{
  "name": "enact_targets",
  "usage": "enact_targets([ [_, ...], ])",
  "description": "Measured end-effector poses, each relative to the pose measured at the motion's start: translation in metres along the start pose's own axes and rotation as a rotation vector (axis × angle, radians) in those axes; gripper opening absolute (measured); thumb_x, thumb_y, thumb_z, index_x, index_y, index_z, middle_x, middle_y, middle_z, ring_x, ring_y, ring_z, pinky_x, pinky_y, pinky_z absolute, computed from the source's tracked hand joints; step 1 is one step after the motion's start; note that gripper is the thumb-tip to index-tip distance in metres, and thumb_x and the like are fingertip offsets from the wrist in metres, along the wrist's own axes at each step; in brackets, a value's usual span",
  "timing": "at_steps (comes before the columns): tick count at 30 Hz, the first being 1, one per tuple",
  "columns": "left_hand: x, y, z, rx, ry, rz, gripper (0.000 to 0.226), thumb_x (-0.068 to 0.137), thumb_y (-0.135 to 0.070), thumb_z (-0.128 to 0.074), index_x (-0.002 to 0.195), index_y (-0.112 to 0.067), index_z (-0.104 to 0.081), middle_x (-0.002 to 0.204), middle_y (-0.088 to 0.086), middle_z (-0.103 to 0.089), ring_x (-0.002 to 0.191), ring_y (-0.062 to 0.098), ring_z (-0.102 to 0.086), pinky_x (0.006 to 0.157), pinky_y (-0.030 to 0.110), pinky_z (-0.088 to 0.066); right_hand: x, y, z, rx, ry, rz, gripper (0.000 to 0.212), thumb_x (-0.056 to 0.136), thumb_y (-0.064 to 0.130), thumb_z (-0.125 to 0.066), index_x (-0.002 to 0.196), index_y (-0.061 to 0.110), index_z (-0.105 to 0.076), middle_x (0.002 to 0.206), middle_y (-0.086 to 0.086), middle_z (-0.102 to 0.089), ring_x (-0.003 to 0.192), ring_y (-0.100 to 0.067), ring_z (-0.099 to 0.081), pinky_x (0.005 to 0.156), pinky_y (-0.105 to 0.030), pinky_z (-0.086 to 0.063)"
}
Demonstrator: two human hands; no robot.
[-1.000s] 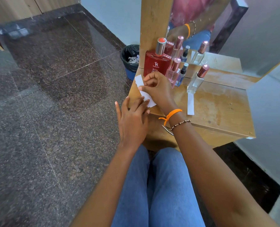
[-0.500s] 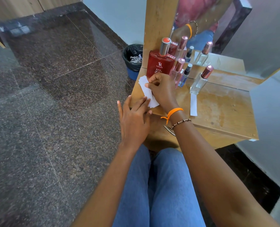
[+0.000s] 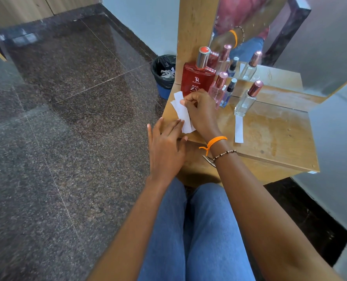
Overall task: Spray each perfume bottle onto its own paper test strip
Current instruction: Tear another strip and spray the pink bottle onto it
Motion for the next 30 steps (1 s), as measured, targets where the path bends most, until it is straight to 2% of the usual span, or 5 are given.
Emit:
enact_targets([
  [9, 0.002, 0.0, -0.001, -0.002, 0.012, -0.002, 0.04, 0.088, -0.022, -0.057, 0.128, -0.016, -0.055, 0.131, -0.005, -0.057, 0.135, 0.03, -0.031, 0.115, 0.051, -0.008, 0.0, -0.004, -0.001, -0.049, 0.002, 0.004, 0.015, 0.089, 0.006, -0.057, 0.085, -0.002, -0.069, 0.09, -0.017, -0.069, 0.081, -0.029, -0.058, 0.063, -0.026, -0.035],
  [13, 0.002, -0.001, 0.0, 0.017, 0.013, -0.012, 0.038, 0.088, -0.022, -0.057, 0.126, -0.017, -0.057, 0.13, -0.005, -0.057, 0.135, 0.03, -0.031, 0.115, 0.05, -0.006, -0.001, -0.007, 0.0, -0.015, -0.017, -0.029, 0.017, 0.087, 0.004, -0.06, 0.1, 0.011, -0.068, 0.085, 0.001, -0.065, 0.077, -0.008, -0.054, 0.062, -0.006, -0.039],
  [21, 0.001, -0.002, 0.0, 0.052, 0.017, -0.012, 0.037, 0.088, -0.022, -0.057, 0.125, -0.016, -0.058, 0.13, -0.004, -0.057, 0.133, 0.031, -0.033, 0.115, 0.052, -0.007, -0.01, 0.012, 0.018, -0.048, -0.124, 0.075, 0.011, 0.084, 0.001, -0.059, 0.084, 0.01, -0.064, 0.076, 0.006, -0.061, 0.074, -0.011, -0.057, 0.067, -0.027, -0.048],
  [26, 0.003, -0.004, 0.001, 0.018, 0.028, -0.015, 0.037, 0.089, -0.02, -0.057, 0.125, -0.014, -0.058, 0.129, -0.001, -0.058, 0.135, 0.03, -0.034, 0.115, 0.051, -0.007, -0.015, 0.016, 0.033, 0.0, -0.149, 0.075, 0.012, 0.083, 0.004, -0.064, 0.088, 0.014, -0.064, 0.075, 0.009, -0.06, 0.068, -0.002, -0.055, 0.062, -0.009, -0.043],
  [30, 0.004, -0.013, 0.008, -0.074, -0.007, -0.033, 0.039, 0.089, -0.01, -0.051, 0.128, -0.011, -0.055, 0.132, 0.003, -0.056, 0.133, 0.026, -0.038, 0.116, 0.043, -0.017, -0.03, 0.01, 0.05, 0.059, -0.192, 0.047, 0.012, 0.081, 0.006, -0.069, 0.088, 0.013, -0.062, 0.076, 0.006, -0.063, 0.07, -0.008, -0.061, 0.063, -0.007, -0.043],
])
Point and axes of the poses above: each hand's wrist, its own x-axis towards the middle knuckle, its own z-axis out of the back of the hand, y = z × x, the point moved 9 cm from there along x, towards the middle knuckle
